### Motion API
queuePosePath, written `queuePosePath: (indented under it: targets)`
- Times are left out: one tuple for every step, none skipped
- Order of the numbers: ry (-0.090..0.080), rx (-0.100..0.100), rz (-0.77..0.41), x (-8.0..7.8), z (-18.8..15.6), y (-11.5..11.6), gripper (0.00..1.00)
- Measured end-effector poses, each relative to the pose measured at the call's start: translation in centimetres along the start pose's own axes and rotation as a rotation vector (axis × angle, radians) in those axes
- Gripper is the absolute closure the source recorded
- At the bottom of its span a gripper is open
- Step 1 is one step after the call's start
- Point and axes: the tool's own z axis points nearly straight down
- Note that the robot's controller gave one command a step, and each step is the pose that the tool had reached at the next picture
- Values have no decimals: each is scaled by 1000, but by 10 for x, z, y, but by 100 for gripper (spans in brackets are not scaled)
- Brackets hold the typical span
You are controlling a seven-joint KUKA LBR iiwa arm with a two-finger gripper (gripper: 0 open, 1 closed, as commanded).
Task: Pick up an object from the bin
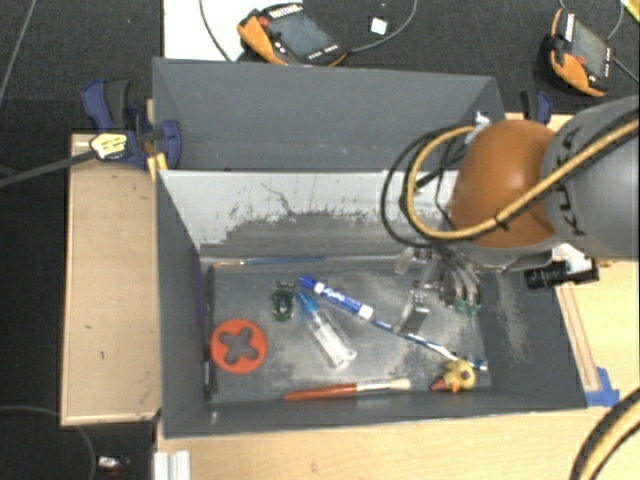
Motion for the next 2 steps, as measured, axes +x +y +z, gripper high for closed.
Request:
queuePosePath:
  targets:
    - [24, 8, 206, 11, 62, -35, 0]
    - [-1, 0, 210, 14, 90, -17, 0]
